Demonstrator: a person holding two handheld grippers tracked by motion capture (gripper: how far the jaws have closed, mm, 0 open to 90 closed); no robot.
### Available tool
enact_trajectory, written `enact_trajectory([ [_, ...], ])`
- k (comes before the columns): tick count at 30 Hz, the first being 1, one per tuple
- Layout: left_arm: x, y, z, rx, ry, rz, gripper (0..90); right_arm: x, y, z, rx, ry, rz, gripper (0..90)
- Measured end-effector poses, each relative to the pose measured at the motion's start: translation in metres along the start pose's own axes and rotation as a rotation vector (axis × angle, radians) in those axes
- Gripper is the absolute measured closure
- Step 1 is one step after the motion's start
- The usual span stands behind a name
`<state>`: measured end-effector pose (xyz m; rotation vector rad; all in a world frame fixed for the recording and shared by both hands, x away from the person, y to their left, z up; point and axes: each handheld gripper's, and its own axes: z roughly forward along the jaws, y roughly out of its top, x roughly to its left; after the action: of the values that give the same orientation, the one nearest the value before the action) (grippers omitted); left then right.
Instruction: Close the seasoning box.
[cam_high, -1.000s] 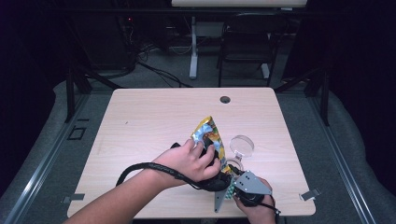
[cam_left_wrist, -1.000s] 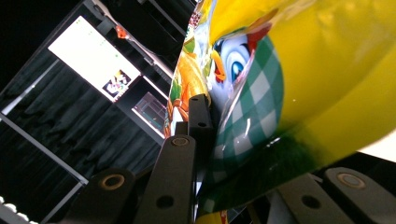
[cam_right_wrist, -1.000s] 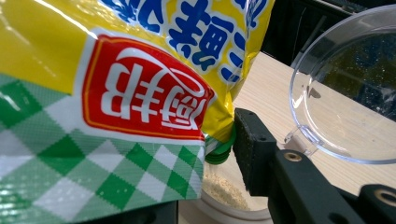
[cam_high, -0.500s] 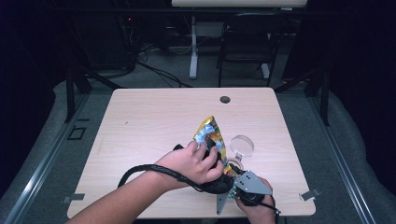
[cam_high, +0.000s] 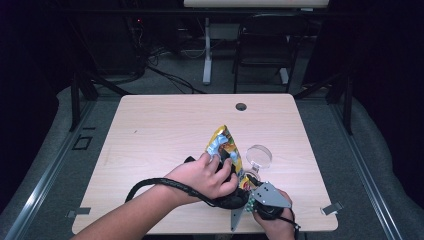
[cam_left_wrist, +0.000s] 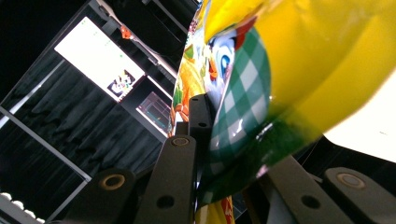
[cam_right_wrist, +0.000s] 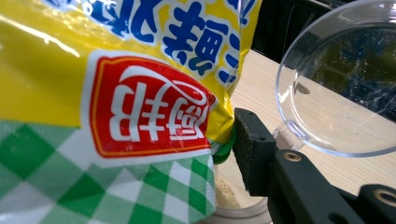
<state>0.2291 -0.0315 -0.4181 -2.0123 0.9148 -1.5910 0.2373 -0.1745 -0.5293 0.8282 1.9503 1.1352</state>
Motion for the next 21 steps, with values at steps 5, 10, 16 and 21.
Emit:
enact_trajectory([
  [5,0.0,-0.0003,0.0002,0.002,-0.002,0.007,85.4,-0.0018,-0.0002,0.0,-0.001,0.002,0.012,70.9],
  [10,0.0014,-0.0015,-0.0003,-0.005,-0.006,-0.004,84.9,-0.0003,0.0009,-0.0008,0.002,0.012,0.015,70.9],
  [16,0.0026,-0.0025,-0.0004,-0.002,-0.007,0.004,84.5,0.0,0.0019,-0.0029,0.003,0.017,0.018,70.9],
  [21,0.0026,-0.004,0.001,-0.006,-0.018,-0.004,84.9,0.0005,0.0028,-0.004,0.005,0.022,0.021,70.9],
])
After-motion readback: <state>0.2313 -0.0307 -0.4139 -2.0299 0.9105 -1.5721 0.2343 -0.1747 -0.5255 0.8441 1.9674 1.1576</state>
